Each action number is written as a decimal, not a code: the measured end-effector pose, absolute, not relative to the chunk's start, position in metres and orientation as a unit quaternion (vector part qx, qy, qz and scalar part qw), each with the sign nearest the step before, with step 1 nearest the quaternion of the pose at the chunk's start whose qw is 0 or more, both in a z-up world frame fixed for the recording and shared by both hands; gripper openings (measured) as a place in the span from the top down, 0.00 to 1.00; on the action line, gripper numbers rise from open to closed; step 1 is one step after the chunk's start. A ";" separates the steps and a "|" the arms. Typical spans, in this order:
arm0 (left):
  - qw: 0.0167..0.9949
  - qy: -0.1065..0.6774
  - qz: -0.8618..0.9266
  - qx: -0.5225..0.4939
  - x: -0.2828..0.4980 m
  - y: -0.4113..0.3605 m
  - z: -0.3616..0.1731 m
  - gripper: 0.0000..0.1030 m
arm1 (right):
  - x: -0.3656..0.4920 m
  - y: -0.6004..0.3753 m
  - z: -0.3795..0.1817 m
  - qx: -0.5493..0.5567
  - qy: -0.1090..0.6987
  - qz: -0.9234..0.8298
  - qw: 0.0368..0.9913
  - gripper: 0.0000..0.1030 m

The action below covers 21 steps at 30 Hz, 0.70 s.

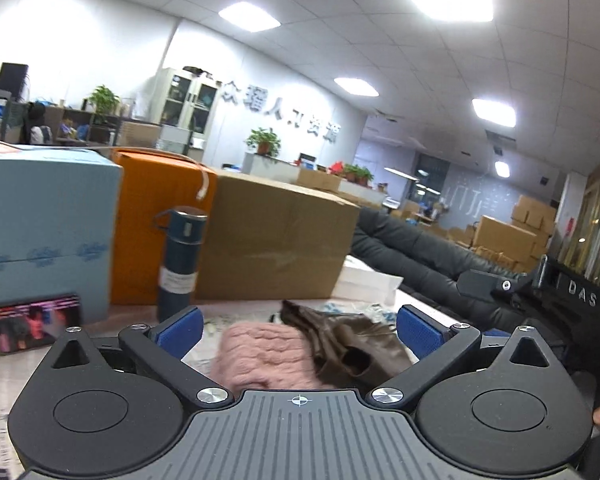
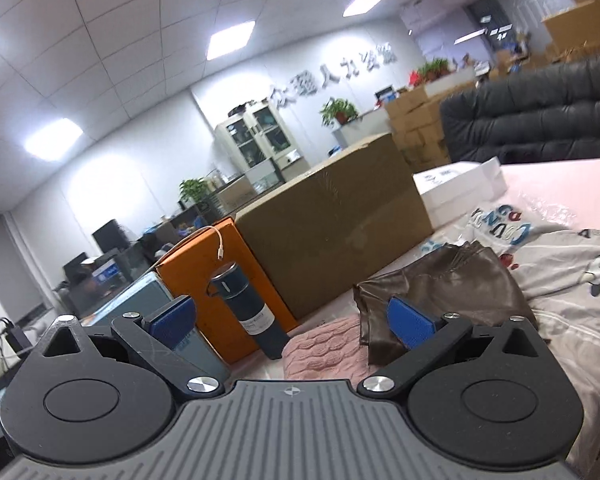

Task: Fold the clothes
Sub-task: 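Set the folded jacket on the pink sweater with both grippers and open them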

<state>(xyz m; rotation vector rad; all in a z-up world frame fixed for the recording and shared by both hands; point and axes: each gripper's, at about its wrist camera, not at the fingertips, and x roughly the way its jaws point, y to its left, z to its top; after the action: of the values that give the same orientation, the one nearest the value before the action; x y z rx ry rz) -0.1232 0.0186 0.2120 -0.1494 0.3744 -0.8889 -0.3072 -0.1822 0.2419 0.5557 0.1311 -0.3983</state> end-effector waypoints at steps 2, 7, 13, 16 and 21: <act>0.886 0.181 -0.420 -0.071 -0.124 0.029 0.212 0.00 | -0.308 -0.167 0.236 0.269 0.073 -0.198 0.940 0.00; 0.893 0.179 -0.408 -0.063 -0.122 0.048 0.215 0.00 | -0.307 -0.141 0.227 0.270 0.103 -0.222 0.931 0.00; 0.875 0.181 -0.447 -0.044 -0.126 0.057 0.204 0.00 | -0.320 -0.116 0.234 0.236 0.104 -0.272 0.927 0.00; 0.865 0.197 -0.459 -0.040 -0.122 0.054 0.196 0.00 | -0.320 -0.112 0.231 0.202 0.114 -0.304 0.924 0.00; 0.854 0.216 -0.472 -0.017 -0.109 0.051 0.184 0.00 | -0.303 -0.121 0.221 0.220 0.126 -0.330 0.909 0.00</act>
<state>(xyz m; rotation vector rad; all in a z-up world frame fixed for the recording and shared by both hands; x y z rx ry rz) -0.1095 0.0512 0.1842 -0.0359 0.4548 -0.9937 -0.3033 -0.1206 0.2211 0.4536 0.2604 -0.6807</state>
